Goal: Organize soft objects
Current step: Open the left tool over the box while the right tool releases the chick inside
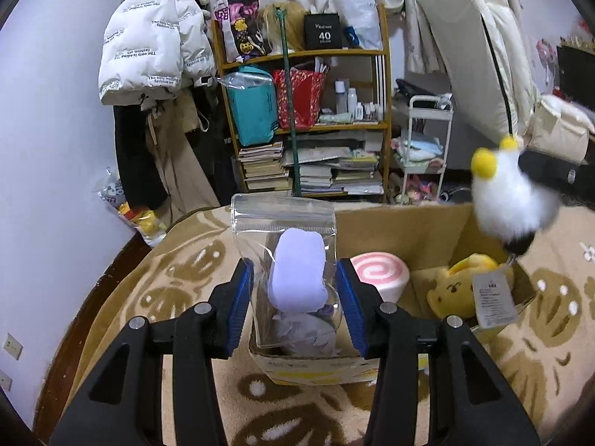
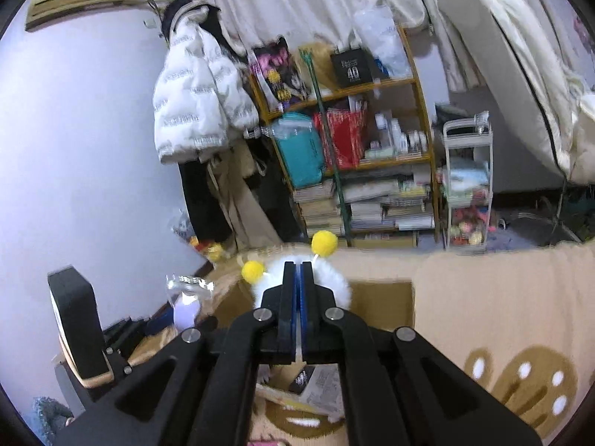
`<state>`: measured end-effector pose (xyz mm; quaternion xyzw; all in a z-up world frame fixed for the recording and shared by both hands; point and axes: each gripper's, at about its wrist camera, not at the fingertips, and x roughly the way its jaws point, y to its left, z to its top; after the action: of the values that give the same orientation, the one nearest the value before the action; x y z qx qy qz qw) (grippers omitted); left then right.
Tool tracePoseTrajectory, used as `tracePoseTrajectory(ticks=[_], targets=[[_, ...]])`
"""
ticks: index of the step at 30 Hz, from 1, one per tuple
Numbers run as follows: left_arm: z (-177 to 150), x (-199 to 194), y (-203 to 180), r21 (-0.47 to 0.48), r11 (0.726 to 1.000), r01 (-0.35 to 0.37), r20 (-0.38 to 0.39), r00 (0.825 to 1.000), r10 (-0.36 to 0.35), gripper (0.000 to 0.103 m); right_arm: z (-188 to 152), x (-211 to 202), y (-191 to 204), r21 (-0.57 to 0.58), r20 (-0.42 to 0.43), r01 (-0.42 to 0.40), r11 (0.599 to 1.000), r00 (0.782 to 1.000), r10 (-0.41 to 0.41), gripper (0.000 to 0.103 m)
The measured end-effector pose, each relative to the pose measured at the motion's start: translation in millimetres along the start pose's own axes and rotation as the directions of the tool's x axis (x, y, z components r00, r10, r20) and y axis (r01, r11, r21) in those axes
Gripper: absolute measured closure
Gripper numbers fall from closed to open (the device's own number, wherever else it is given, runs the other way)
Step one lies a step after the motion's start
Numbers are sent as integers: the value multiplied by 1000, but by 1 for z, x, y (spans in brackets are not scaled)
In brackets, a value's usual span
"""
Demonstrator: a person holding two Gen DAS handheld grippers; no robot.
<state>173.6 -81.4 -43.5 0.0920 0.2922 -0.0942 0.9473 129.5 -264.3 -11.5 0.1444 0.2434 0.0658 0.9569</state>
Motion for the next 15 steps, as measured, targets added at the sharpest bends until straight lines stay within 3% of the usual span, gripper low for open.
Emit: tracePoseTrajectory(ticks=[3, 5, 10, 15], targets=[[-3, 6, -4, 10, 1000, 19, -28, 999, -18, 56, -13, 14, -9, 19, -57, 12, 1000, 998, -11, 100], [-5, 4, -6, 23, 1000, 9, -18, 1000, -9, 45, -21, 22, -14, 36, -89, 16, 999, 996, -13, 100], [-7, -3, -7, 33, 999, -1, -10, 1000, 1, 41, -32, 31, -20, 46, -154, 52, 998, 987, -45, 97], [-10, -12, -2, 12, 1000, -1, -11, 1000, 1, 27, -36, 26, -23, 47, -168, 83, 995, 983, -74, 94]])
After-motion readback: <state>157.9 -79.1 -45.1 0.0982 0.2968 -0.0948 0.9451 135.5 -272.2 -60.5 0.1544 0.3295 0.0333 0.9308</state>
